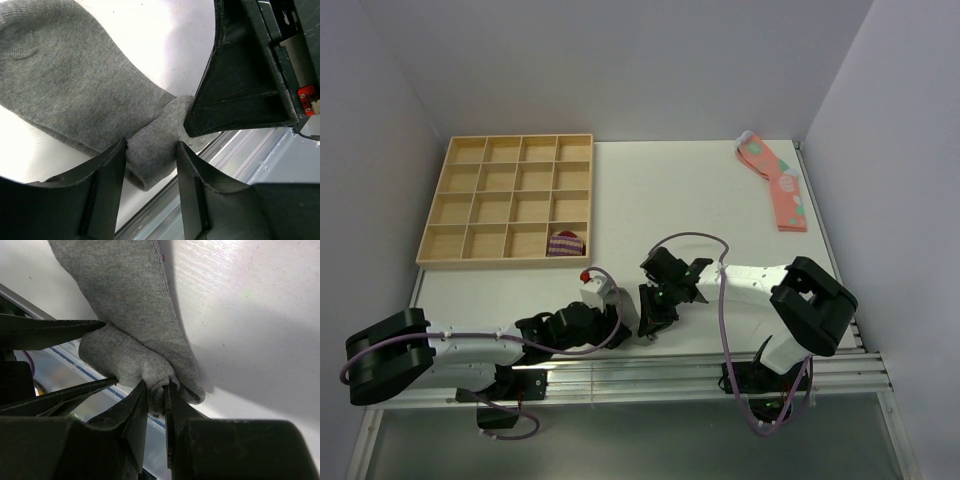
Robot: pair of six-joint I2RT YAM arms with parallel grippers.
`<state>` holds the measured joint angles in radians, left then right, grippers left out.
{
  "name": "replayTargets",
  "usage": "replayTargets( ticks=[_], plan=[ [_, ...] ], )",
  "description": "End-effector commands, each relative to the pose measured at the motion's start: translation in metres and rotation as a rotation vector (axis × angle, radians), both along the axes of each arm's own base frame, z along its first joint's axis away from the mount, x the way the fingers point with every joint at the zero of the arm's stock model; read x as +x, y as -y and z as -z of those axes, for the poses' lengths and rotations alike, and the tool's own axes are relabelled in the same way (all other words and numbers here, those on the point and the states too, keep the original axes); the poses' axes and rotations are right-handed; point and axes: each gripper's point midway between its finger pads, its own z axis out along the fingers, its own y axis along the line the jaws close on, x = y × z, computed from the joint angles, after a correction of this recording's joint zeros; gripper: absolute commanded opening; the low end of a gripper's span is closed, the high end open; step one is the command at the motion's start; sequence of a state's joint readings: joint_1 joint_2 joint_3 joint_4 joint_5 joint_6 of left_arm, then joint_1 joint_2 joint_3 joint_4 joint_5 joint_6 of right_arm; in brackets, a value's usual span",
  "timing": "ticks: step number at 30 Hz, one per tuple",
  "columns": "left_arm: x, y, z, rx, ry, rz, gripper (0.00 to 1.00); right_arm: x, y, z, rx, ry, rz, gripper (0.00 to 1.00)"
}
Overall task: Roll the socks
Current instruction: Roll the sock at the center of the board.
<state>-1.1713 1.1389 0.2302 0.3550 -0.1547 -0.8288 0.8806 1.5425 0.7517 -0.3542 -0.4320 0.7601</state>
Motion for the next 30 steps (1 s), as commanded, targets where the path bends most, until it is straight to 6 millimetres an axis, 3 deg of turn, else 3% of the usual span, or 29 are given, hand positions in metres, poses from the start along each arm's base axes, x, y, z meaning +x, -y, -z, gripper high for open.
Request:
replayTargets(
  ticks=[1, 6, 9, 10, 13, 22, 30],
  plan=[
    [-0.012, 0.008, -0.002, -0.037, -0.016, 0.053, 0.49, 0.004, -0.003, 0.003, -0.025, 0.03, -0.015, 0.13],
    [-0.016, 0.005, 0.001, -0.036, -0.03, 0.056, 0.45, 0.004, -0.002, 0.004, -0.029, 0.032, -0.012, 0.13],
    [-0.018, 0.003, 0.005, -0.022, -0.044, 0.055, 0.29, 0.004, -0.004, 0.002, -0.022, 0.033, -0.008, 0.15],
    [-0.019, 0.002, 0.007, -0.019, -0.054, 0.05, 0.18, 0.005, -0.004, 0.001, -0.019, 0.036, -0.005, 0.17],
    [-0.021, 0.0, 0.012, -0.002, -0.08, 0.046, 0.0, 0.006, -0.006, 0.0, -0.007, 0.046, 0.0, 0.21],
    [-0.031, -0.01, 0.031, 0.066, -0.184, 0.022, 0.0, 0.01, -0.009, -0.003, 0.026, 0.099, 0.021, 0.37],
    [-0.04, -0.02, 0.046, 0.105, -0.286, -0.03, 0.0, 0.044, 0.002, -0.031, 0.028, 0.339, 0.087, 0.51]
  ],
)
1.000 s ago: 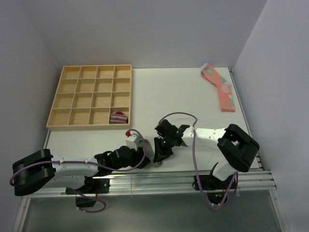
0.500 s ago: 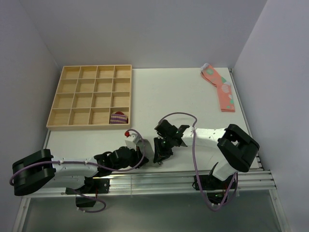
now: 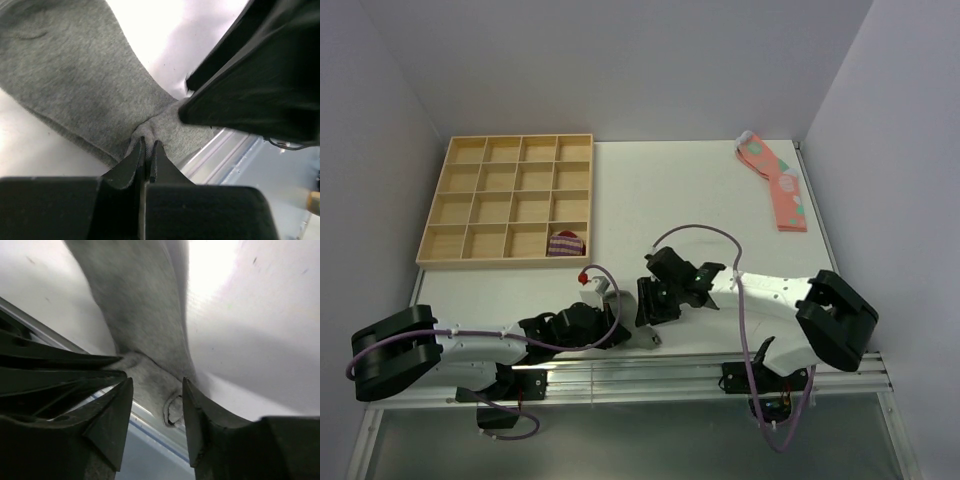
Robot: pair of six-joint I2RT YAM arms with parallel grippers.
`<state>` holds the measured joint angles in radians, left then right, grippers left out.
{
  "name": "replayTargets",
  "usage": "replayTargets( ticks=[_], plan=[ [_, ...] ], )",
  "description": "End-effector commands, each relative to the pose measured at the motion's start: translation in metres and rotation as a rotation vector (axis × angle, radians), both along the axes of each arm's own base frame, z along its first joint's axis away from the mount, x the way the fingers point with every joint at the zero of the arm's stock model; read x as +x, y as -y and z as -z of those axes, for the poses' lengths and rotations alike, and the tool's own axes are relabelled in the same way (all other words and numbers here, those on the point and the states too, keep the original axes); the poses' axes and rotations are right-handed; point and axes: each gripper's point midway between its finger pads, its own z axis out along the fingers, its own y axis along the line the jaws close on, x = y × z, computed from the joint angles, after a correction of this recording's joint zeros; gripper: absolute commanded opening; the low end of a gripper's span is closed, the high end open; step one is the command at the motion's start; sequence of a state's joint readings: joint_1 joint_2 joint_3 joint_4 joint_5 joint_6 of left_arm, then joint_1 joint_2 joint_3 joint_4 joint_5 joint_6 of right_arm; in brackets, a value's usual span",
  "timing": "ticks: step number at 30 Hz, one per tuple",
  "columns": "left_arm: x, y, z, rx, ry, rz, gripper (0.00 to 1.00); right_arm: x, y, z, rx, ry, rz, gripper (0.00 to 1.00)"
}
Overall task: Roll the socks
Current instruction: Roll the sock at the center of the board.
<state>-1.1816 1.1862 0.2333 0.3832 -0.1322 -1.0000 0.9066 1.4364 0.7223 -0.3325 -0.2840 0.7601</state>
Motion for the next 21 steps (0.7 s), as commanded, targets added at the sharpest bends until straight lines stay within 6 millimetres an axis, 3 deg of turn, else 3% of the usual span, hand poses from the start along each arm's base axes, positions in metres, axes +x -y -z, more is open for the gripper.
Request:
replayTargets(
  ticks=[1, 4, 13, 21],
  plan=[
    [-0.032, -0.03, 0.043, 0.164, -0.152, 0.046, 0.0, 0.031, -0.002, -0.022, 0.037, 0.194, 0.045, 0.53],
    [-0.032, -0.031, 0.044, 0.174, -0.158, 0.042, 0.01, 0.045, -0.005, -0.028, 0.071, 0.246, 0.061, 0.55],
    [-0.034, -0.034, 0.046, 0.19, -0.179, 0.028, 0.0, 0.099, -0.024, -0.008, 0.054, 0.343, 0.056, 0.52],
    [-0.034, -0.035, 0.045, 0.191, -0.184, 0.029, 0.0, 0.112, -0.038, -0.002, 0.053, 0.37, 0.005, 0.53]
  ],
)
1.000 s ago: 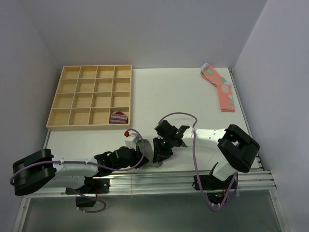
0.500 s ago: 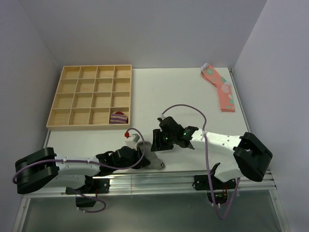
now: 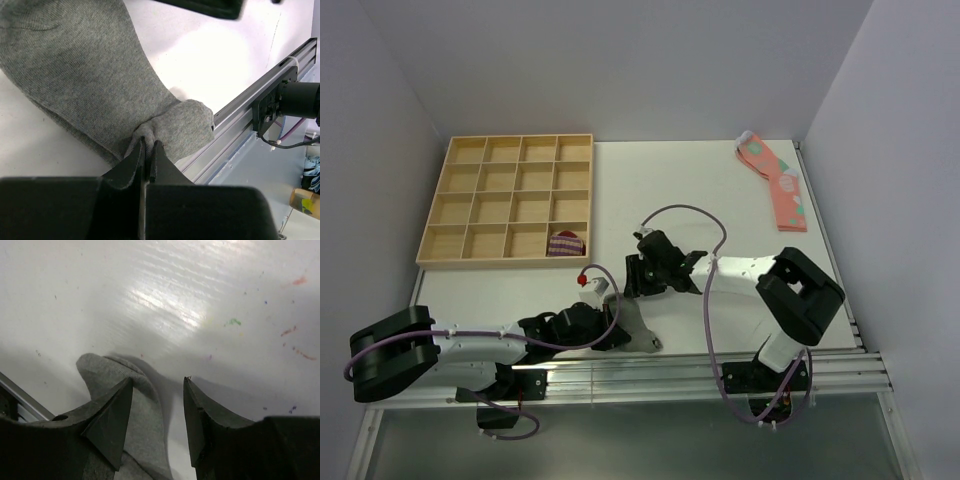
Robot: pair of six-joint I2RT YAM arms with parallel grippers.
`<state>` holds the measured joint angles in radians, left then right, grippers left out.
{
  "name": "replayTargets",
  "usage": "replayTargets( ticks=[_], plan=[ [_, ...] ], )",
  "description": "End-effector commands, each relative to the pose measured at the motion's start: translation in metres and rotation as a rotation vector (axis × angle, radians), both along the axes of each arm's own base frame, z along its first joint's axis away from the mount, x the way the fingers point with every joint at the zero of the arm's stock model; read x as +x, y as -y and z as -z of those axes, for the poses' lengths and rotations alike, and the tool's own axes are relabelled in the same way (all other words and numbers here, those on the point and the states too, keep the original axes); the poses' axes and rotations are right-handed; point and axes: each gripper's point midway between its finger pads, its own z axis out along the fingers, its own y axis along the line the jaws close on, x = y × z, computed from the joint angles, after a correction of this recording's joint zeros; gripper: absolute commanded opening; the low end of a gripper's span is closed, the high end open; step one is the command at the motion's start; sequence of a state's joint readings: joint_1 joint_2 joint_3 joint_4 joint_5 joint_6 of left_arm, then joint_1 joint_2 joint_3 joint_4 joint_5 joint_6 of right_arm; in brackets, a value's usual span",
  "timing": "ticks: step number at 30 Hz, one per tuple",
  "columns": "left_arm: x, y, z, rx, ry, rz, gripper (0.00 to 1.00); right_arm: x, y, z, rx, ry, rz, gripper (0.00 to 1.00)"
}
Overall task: Roll the socks
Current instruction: Roll the sock at the center of the board.
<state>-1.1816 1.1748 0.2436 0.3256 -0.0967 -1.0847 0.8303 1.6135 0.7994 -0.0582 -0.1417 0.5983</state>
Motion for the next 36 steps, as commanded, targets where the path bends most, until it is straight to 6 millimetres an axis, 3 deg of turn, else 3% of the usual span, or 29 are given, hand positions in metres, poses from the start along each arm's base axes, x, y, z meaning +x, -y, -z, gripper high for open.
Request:
replayTargets(
  ticks=[1, 9, 11, 20, 36],
  plan=[
    [-0.025, -0.035, 0.044, 0.2, -0.095, 0.055, 0.0, 0.021, -0.013, -0.011, 0.021, 0.085, -0.03, 0.53],
    [-0.026, -0.034, 0.046, 0.2, -0.103, 0.063, 0.0, 0.006, -0.016, 0.001, 0.019, 0.045, -0.091, 0.53],
    [-0.025, -0.034, 0.046, 0.202, -0.104, 0.062, 0.0, 0.006, -0.021, -0.007, 0.049, 0.073, -0.097, 0.53],
    [-0.026, -0.034, 0.046, 0.199, -0.105, 0.065, 0.0, -0.004, -0.025, -0.009, 0.092, 0.064, -0.137, 0.54],
    [-0.027, -0.033, 0.048, 0.205, -0.111, 0.074, 0.0, -0.016, -0.02, 0.009, 0.043, 0.039, -0.146, 0.49]
  ],
)
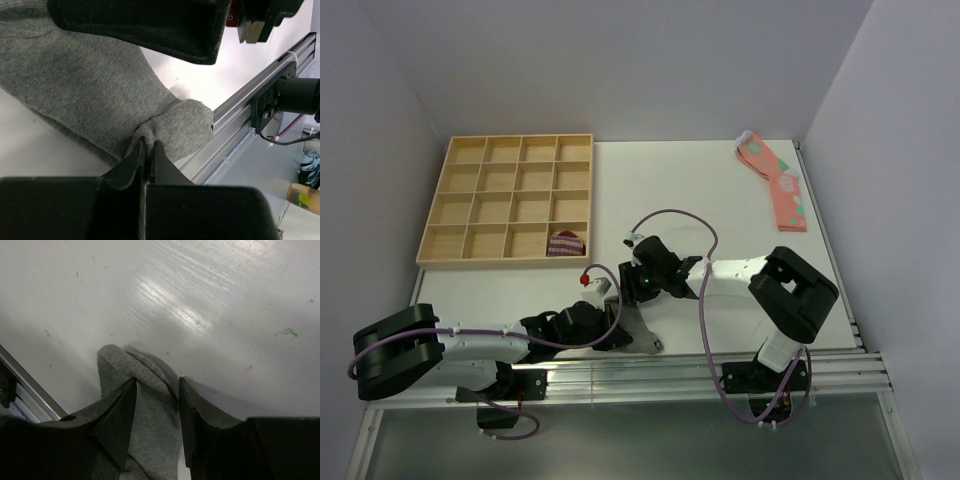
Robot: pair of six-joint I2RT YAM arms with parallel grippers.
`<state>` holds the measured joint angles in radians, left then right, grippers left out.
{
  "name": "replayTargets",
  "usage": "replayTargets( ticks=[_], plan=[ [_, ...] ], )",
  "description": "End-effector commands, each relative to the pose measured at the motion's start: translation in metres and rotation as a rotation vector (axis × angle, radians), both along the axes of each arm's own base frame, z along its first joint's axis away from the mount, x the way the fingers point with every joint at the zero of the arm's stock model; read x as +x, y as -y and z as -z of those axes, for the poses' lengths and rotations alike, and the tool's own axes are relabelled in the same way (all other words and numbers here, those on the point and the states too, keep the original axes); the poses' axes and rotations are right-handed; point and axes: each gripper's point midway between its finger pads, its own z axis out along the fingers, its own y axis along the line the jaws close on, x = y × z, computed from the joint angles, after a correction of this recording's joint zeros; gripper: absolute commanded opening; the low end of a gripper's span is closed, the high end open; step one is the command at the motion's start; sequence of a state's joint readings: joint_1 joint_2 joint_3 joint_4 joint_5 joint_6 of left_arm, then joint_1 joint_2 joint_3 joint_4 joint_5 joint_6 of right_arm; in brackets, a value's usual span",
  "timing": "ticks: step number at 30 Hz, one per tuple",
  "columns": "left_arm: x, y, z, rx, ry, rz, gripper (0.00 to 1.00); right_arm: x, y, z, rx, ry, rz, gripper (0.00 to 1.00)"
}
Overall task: Roll the socks
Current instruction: Roll the sock at the center of the board.
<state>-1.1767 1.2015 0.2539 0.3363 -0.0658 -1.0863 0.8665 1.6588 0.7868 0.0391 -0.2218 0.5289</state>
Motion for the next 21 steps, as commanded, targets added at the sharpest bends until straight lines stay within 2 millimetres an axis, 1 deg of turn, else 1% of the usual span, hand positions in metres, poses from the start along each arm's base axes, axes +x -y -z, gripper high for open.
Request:
replayTargets(
  ticks=[1, 3, 6, 8, 9, 13, 16, 21],
  plan=[
    [-0.024, -0.037, 0.047, 0.209, -0.09, 0.056, 0.0, -0.003, 0.002, 0.004, -0.006, 0.019, -0.005, 0.46],
    [-0.024, -0.037, 0.048, 0.212, -0.092, 0.057, 0.0, -0.003, 0.005, 0.008, -0.018, 0.013, 0.004, 0.43],
    [-0.024, -0.037, 0.049, 0.214, -0.094, 0.059, 0.0, 0.0, 0.009, 0.01, -0.04, 0.011, 0.029, 0.32],
    [-0.025, -0.038, 0.051, 0.223, -0.1, 0.058, 0.0, 0.003, 0.012, 0.011, -0.057, 0.021, 0.057, 0.2],
    [-0.025, -0.038, 0.052, 0.227, -0.105, 0.058, 0.01, 0.003, 0.013, 0.009, -0.059, 0.025, 0.063, 0.18],
    [-0.025, -0.039, 0.055, 0.249, -0.125, 0.056, 0.0, 0.008, 0.021, 0.008, -0.079, 0.042, 0.109, 0.15],
    [-0.025, -0.039, 0.056, 0.262, -0.135, 0.05, 0.0, 0.012, 0.032, 0.009, -0.116, 0.053, 0.163, 0.11],
    [-0.025, -0.042, 0.054, 0.263, -0.157, 0.044, 0.0, 0.017, 0.047, 0.005, -0.148, 0.069, 0.238, 0.11]
  ],
)
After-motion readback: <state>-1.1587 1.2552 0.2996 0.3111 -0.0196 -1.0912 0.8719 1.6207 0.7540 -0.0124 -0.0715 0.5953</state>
